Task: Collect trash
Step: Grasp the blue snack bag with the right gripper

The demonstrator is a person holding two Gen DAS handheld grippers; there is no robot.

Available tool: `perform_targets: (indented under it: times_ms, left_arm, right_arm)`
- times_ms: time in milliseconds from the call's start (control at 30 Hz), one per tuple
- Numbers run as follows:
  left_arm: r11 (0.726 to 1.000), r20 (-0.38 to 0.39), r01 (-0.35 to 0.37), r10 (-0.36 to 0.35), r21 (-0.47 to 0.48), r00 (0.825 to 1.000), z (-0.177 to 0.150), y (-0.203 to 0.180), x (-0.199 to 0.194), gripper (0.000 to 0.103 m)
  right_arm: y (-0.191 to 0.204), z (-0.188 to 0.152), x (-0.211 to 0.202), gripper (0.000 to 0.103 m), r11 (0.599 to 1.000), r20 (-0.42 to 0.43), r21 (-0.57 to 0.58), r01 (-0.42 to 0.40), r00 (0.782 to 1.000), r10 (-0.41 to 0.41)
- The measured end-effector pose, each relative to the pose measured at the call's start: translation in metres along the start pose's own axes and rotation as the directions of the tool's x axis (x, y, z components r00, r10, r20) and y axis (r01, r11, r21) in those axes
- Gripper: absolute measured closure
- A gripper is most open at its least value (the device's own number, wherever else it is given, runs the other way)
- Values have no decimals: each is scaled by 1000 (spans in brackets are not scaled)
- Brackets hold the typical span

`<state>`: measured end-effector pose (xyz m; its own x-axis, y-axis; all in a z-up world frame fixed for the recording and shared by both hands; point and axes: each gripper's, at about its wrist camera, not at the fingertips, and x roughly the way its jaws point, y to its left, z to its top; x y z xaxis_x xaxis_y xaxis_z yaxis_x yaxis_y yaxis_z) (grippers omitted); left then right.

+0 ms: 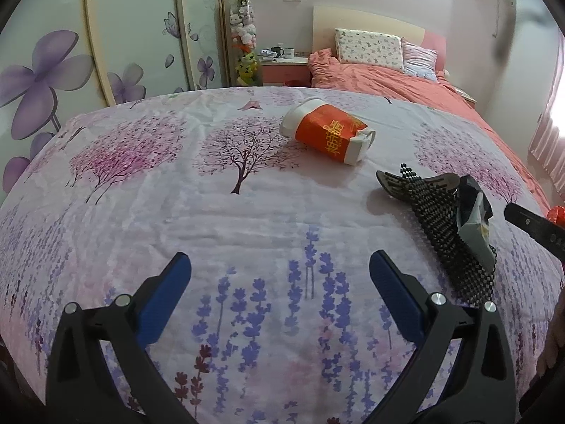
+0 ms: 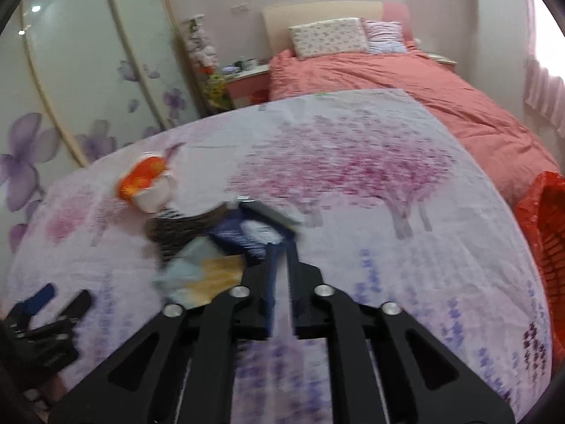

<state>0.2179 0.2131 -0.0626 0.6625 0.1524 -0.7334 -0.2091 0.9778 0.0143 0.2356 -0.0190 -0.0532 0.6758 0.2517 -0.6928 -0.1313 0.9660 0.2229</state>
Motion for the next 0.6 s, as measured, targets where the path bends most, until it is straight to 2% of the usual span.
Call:
perform_targets:
  times_ms: [33,67,100,200,300,433,600]
  left_arm:
    - [1000,-1,-1,1,0,1000,0,0,0,4]
    - [1000,-1,-2,2,-1,1000,0,0,0,4]
    - [1000,-1,-3,3,-4,1000,0,0,-1,4]
    - [1000,-1,-7,7,-9,1000,-1,3,-3,4]
    - [1000,-2,-9,8,-10,1000,-2,5,-4,4]
    - [1000,4,5,-5,-9,1000,-1,5,-6,4]
    - [999,2,41,-41,-4,999,0,-5,-5,4]
  right_arm:
    - [8,0,-1,61,1000,1,-14,-12,1000,12]
    - [14,0,-2,42,1000,9,-25,-16,1000,16]
    - [23,1,-2,41,999,18,-43,-19,1000,20]
    - [41,5,8,41,998,-2,-63,-18,1000,18]
    - [44,7,23,41,997,-48,-69,27,998,-30]
    - [20,2,16,44,994,-36,-54,91,995,-93]
    - [-20,5,12,55,993,-51,30,116,992,-115]
